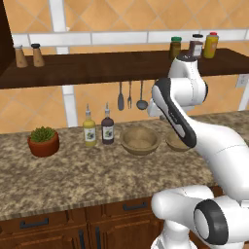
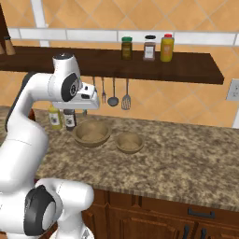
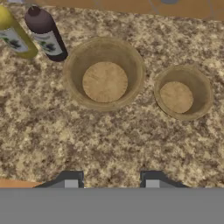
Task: Pick up the bowls on the counter and stack them on top of one another in the open cabinet. Place the smaller bowl on top of the larger bowl.
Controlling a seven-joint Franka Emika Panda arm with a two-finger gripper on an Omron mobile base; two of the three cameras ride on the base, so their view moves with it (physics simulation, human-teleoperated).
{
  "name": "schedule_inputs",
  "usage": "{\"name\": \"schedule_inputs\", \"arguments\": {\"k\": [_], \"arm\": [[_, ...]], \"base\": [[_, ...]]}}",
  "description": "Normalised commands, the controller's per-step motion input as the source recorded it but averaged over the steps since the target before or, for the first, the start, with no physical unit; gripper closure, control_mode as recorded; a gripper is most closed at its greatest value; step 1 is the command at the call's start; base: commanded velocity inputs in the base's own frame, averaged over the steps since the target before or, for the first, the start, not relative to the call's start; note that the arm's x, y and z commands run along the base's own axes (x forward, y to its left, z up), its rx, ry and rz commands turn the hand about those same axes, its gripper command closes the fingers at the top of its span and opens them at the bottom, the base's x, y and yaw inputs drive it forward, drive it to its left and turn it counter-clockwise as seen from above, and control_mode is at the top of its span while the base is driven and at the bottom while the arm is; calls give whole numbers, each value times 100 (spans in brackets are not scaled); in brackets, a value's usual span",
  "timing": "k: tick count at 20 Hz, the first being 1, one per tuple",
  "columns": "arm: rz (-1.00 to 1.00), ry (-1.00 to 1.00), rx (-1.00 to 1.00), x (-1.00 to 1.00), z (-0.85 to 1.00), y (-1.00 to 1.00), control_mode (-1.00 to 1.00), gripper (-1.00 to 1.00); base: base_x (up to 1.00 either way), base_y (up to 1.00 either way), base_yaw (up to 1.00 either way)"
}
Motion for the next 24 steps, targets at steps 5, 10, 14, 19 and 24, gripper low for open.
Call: {"name": "schedule_inputs", "arguments": {"k": [5, 10, 14, 19, 24], "arm": [[-8, -10, 16, -38, -15, -61, -100, -100], [-34, 0, 25, -16, -35, -100, -100, -100], [-34, 6, 10, 3, -24, -100, -100, -100], [-29, 16, 0, 34, -65, -80, -100, -100], [-12, 2, 0, 67, -70, -41, -100, -100]], "base": [[0, 0, 0], [0, 0, 0], [0, 0, 0], [0, 0, 0], [0, 0, 0]]}}
